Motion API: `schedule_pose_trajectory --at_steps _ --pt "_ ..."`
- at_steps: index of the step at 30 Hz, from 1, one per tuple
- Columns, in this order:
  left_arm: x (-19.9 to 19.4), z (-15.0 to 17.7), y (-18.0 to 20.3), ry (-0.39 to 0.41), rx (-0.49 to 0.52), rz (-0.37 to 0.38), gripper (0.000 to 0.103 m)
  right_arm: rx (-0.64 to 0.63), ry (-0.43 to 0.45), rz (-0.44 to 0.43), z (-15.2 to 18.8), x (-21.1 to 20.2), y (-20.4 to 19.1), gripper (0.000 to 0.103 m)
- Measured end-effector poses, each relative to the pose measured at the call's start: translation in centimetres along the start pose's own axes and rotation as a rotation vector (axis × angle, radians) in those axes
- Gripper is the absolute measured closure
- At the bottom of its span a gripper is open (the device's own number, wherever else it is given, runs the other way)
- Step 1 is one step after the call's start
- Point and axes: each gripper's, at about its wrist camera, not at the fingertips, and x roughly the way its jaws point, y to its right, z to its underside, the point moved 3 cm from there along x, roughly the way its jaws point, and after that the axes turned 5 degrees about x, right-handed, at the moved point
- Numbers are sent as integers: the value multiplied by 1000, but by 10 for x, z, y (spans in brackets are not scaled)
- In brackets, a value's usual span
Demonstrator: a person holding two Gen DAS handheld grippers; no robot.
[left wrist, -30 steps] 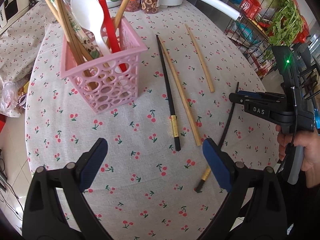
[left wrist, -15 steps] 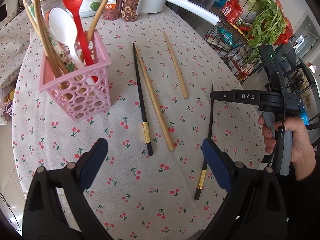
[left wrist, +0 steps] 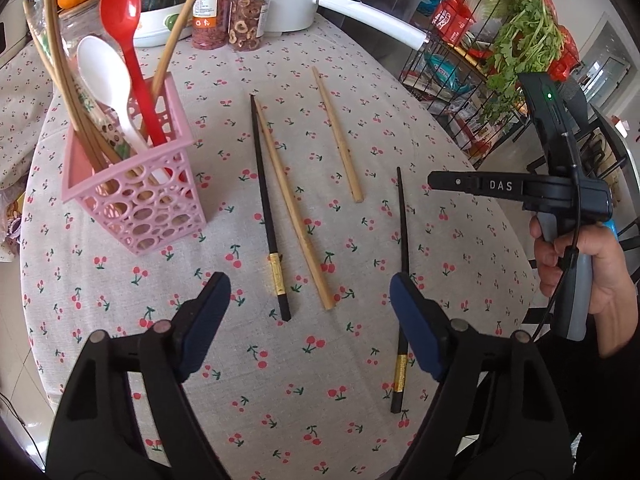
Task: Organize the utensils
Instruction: 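Lift the black chopstick with the right tool while the left tool grasps a wooden chopstick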
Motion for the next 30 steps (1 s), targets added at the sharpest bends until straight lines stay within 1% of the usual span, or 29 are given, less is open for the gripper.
schedule_pose_trajectory --at_steps 1,2,3,4,5,6,8,9,10,11,12,13,15,17,19,21,23,26,29,30 --pt "0 -1 1 3 5 -3 22 31 -9 -17 1 1 3 97" --pt "0 -1 1 4 7 -4 22 51 -27 -32 2 4 4 93" --pt "0 -2 0 4 6 -4 22 60 -47 -46 5 8 3 85" --pt "0 -2 -1 5 3 -5 22 59 -63 -55 8 11 0 78" --pt "0 -2 -2 6 -1 -8 22 49 -75 -61 11 14 -6 66" --pt "0 -2 -3 7 -5 -11 22 33 -85 -60 14 18 -12 62" --pt "-1 -2 -5 10 -13 -16 22 -7 -106 -45 22 26 -28 62" --pt "-1 -1 -7 11 -16 -18 22 -46 -83 -11 24 27 -36 60" --pt "-1 0 -8 11 -17 -21 22 -110 -76 44 27 29 -45 62" --pt "-2 0 -9 10 -19 -23 22 -172 -60 94 29 31 -53 70" --pt "-2 1 -9 9 -21 -23 23 -218 -51 129 31 32 -57 86" --pt "-2 1 -9 8 -23 -21 24 -237 -57 134 30 32 -58 87" --pt "-3 1 -7 12 -21 -15 27 -211 -85 110 23 31 -48 92" --pt "-4 1 -4 17 -8 -14 29 -169 -82 121 13 27 -30 95" --pt "-2 0 2 10 11 -9 38 -131 -71 119 4 20 -10 97" --pt "4 -6 10 -1 27 -7 49 -86 -56 93 -5 11 7 97" --pt "12 -16 20 -4 47 -16 53 -47 -41 80 -13 3 21 97" --pt "30 -39 33 -8 79 -37 58 -3 -31 57 -23 -4 30 97" --pt "58 -73 37 -19 45 -34 67 5 -27 38 -24 -7 31 97" --pt "68 -85 36 -18 31 -43 72 4 -26 30 -24 -7 30 97"
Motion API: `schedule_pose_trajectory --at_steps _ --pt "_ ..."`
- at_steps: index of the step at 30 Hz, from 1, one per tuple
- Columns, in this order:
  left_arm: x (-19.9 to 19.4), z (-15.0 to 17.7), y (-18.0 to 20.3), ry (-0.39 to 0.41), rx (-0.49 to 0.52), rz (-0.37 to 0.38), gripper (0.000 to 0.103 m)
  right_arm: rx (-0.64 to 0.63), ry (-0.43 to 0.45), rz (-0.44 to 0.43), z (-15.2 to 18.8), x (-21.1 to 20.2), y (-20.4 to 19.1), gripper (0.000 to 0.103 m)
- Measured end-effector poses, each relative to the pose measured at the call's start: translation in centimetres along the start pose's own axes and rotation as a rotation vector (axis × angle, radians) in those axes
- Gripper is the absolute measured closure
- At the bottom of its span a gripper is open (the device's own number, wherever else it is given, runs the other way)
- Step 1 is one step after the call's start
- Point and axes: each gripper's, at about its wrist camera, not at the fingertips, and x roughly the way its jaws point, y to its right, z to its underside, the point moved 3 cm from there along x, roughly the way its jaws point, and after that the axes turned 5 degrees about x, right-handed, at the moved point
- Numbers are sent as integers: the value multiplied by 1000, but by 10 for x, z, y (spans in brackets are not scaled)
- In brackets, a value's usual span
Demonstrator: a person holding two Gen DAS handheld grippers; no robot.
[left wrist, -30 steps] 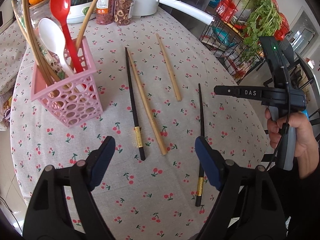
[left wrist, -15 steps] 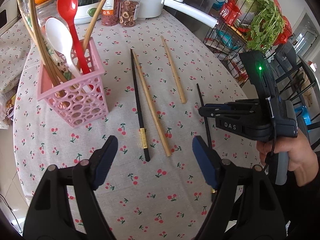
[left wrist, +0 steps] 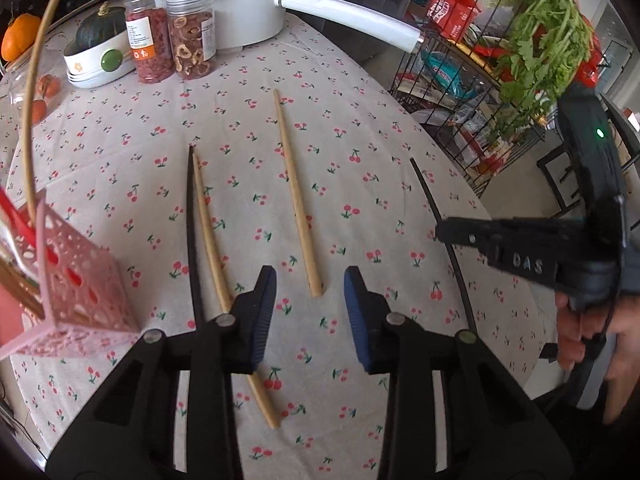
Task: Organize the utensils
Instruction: 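Lift the black chopstick with the right tool while the left tool grasps a wooden chopstick, then carry the wooden chopstick and black chopstick up over the pink basket with both tools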
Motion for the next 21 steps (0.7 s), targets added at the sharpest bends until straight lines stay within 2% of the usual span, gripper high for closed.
schedule_pose_trajectory --at_steps 1,2,3,7,14,18,21 --pt "10 -12 -2 0 -10 -11 77 0 3 -6 0 0 -3 97" --pt "21 -23 -3 -2 -11 -16 90 -1 7 -12 1 -2 -4 97" --pt "31 -34 -4 -3 -11 -21 95 -6 11 -16 0 -3 -5 97" --pt "65 -66 -15 -18 -82 -25 95 12 7 -46 -3 -4 3 97" --pt "100 -104 -20 -20 -108 -94 95 50 5 -77 -12 -6 19 97" --pt "111 -110 -28 -73 -132 -119 95 55 9 -91 -14 -7 19 97" --pt "109 -108 -29 -62 -120 -121 95 54 19 -95 -15 -10 14 97"
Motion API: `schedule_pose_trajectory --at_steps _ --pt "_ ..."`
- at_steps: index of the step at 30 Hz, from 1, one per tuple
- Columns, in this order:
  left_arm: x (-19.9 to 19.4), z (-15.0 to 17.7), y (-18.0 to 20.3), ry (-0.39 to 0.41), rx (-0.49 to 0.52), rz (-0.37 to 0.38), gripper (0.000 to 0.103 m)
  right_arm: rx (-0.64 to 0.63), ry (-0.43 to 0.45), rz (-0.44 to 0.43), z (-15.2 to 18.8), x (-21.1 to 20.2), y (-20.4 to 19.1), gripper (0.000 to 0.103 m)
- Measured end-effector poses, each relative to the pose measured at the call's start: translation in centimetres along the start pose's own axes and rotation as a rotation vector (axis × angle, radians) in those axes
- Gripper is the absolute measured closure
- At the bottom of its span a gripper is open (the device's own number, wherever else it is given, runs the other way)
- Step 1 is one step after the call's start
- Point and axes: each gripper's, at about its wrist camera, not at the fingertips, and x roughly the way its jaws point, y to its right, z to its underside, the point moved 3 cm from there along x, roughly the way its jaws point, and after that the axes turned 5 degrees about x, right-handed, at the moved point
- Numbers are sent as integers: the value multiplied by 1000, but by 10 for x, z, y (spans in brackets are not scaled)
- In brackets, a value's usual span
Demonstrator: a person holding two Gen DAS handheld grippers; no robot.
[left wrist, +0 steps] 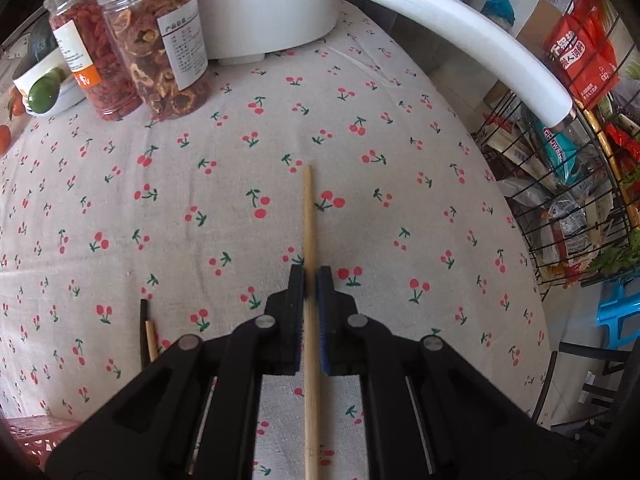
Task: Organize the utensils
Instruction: 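Carry the wooden chopstick and black chopstick up over the pink basket with both tools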
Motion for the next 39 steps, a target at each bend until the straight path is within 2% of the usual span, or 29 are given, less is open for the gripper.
schedule_pose_trajectory --at_steps 3,7,19,24,28,35,39 --pt "-7 8 -2 -4 30 -15 96 -12 14 4 0 -3 -6 97" --pt "-31 28 -7 31 33 35 96 -19 53 -4 -1 -14 -13 97" --pt "-159 103 -32 240 90 128 96 -75 208 -49 10 -60 -45 97" --pt "-211 132 -45 349 112 133 96 -118 272 -65 22 -81 -62 97" --pt "-243 148 -60 459 83 123 96 -174 327 -66 31 -98 -82 97" --pt "-300 154 -78 629 68 134 96 -267 448 -99 35 -130 -123 97" --pt "-335 156 -91 742 49 110 96 -300 493 -153 33 -142 -149 97"
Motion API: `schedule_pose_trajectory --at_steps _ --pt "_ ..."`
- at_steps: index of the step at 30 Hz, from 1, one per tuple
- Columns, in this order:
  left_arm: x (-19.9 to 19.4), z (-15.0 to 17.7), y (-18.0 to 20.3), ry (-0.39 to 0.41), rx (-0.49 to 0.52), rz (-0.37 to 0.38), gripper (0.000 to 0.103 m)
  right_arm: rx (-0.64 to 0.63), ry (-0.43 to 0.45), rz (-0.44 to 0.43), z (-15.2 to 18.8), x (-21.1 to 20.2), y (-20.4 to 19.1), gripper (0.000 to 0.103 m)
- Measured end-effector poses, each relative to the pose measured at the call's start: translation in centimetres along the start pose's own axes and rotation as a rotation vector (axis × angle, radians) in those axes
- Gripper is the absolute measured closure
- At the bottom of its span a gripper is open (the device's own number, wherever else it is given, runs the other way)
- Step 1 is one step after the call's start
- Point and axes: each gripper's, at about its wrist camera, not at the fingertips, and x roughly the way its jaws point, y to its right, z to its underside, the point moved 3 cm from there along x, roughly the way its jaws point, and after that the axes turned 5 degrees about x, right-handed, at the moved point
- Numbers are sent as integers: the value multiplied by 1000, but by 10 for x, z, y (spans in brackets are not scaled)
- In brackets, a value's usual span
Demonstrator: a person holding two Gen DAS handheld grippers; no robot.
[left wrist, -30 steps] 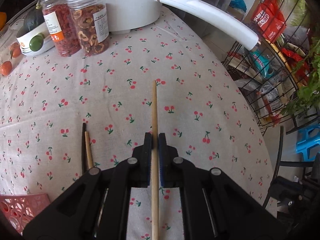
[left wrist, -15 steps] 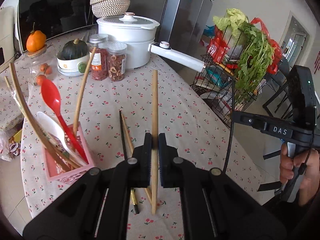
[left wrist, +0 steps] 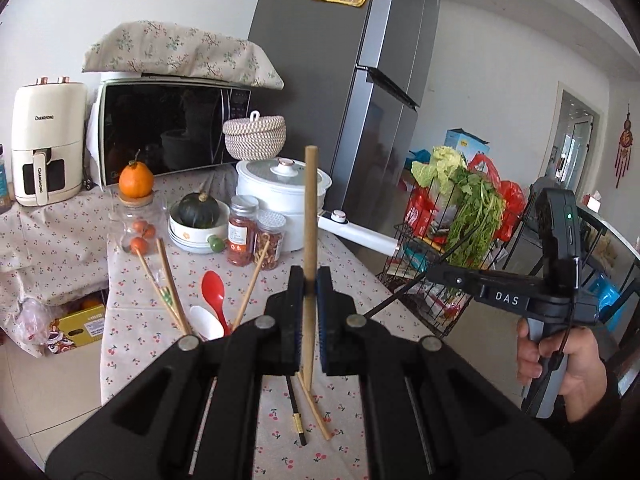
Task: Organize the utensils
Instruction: 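Carry the wooden chopstick and black chopstick up over the pink basket with both tools, then lower both chopsticks into the basket and open both tools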
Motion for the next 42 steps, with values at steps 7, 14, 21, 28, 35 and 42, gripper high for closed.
schedule_pose_trajectory --at_steps 7,14,21,28,35,42 --pt "-25 -15 -23 105 -2 -101 96 -18 48 -113 -12 0 -45 97" --pt "-19 -8 -46 90 -19 -171 96 -19 96 -190 -21 1 -79 97" --pt "-3 2 -58 58 -25 -187 96 -10 141 -225 -29 14 -101 97" --pt "19 14 -69 -16 -54 -192 96 -40 118 -230 -23 43 -118 97" --pt "39 26 -82 -97 -118 -157 96 -57 48 -221 -11 73 -124 98" --pt "39 29 -83 -109 -132 -165 61 -1 -18 -251 -6 91 -114 94"
